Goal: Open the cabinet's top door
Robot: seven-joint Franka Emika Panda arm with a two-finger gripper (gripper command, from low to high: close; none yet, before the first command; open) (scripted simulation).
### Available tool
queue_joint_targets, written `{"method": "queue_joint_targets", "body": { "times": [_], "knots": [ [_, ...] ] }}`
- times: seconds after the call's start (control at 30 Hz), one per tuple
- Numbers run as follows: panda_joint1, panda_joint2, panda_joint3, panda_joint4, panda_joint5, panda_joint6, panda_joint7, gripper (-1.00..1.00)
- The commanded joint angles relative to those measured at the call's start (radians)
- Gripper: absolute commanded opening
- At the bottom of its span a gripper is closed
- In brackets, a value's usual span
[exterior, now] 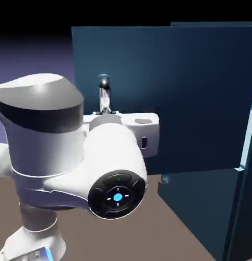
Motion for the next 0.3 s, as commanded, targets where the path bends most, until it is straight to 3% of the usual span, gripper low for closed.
{"method": "queue_joint_targets", "body": {
  "times": [0.0,0.27],
  "knots": [
    [0.036,-0.002,-0.021,0.036,-0.008,-0.023,0.006,-1.00],
    [0.299,-0.038,-0.149,0.304,-0.053,-0.197,0.072,-1.00]
  ]
}}
